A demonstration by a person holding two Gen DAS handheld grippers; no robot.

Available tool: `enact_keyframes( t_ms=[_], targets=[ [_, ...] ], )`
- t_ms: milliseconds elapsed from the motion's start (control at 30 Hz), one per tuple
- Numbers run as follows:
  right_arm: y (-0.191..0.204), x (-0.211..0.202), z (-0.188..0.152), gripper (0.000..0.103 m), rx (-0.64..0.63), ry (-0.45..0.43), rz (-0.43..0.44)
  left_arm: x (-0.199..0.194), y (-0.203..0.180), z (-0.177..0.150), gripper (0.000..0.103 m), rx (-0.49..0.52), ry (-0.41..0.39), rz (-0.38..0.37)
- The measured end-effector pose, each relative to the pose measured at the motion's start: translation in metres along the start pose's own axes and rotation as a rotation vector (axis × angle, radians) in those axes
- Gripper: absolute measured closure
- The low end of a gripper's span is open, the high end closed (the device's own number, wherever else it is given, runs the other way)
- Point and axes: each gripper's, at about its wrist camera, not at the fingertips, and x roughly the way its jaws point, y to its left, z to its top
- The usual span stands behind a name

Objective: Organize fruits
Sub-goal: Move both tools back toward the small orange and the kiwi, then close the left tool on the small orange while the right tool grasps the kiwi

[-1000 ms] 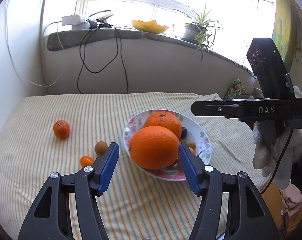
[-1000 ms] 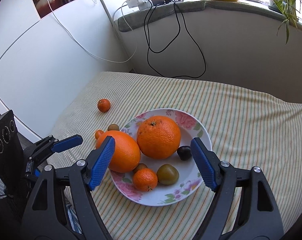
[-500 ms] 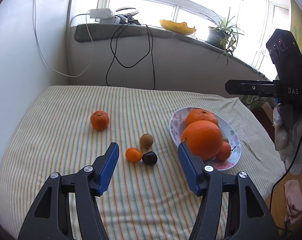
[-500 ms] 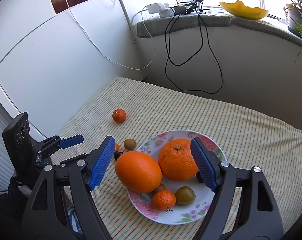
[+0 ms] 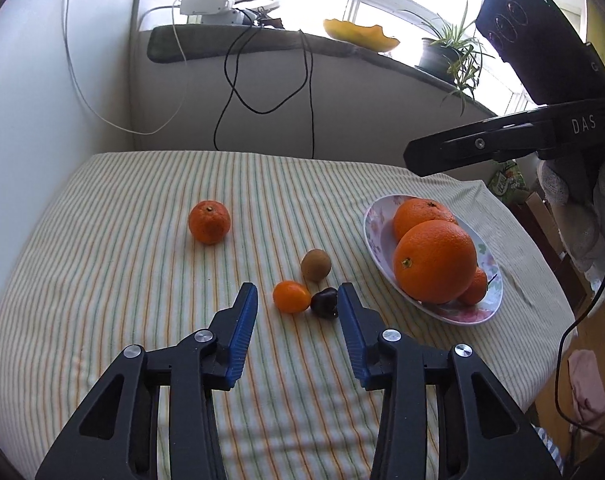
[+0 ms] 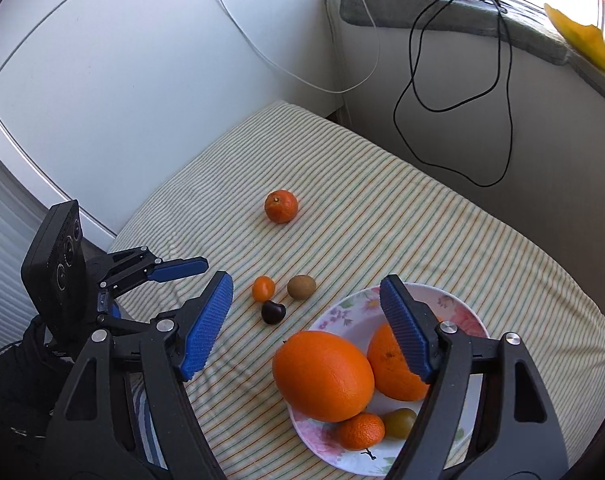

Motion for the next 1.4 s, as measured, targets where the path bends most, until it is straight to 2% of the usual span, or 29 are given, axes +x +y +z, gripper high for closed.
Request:
enact_keyframes(
  t_ms=[133,233,333,533,933,1033,1267,1400],
  targets=[
    [0.005,0.027,0.010,0.044,-0.029,0.095,0.014,0.008,0.001,-0.001,0.069,0.019,0.026,-0.019],
    [0.005,0.048,0.014,0.049,-0.031,0.169,0.028,0.014,0.000,-0.002,0.071,0.042,0.046,-0.019],
    [0.005,0.067,0.015,0.062,-0.025,0.235,0.038,0.021,0.001,-0.002,0.073,0.062,0.068,-0.017],
    [0.012,0.097,0.021,0.063,-0.040,0.312,0.033,0.030,0.000,-0.003,0.073,0.085,0.093,-0.023],
    [0.010,0.133,0.026,0.064,-0.063,0.409,0.007,0.043,0.000,-0.001,0.073,0.106,0.115,-0.018],
    [0.008,0.141,0.026,0.067,-0.059,0.428,0.012,0.042,0.000,-0.002,0.073,0.102,0.115,-0.026],
    [0.013,0.158,0.020,0.068,-0.076,0.471,0.004,0.039,0.016,-0.001,0.073,0.056,0.119,-0.041],
    [0.015,0.165,0.019,0.073,-0.071,0.477,0.006,0.044,0.021,0.002,0.073,0.029,0.142,-0.094]
  ],
)
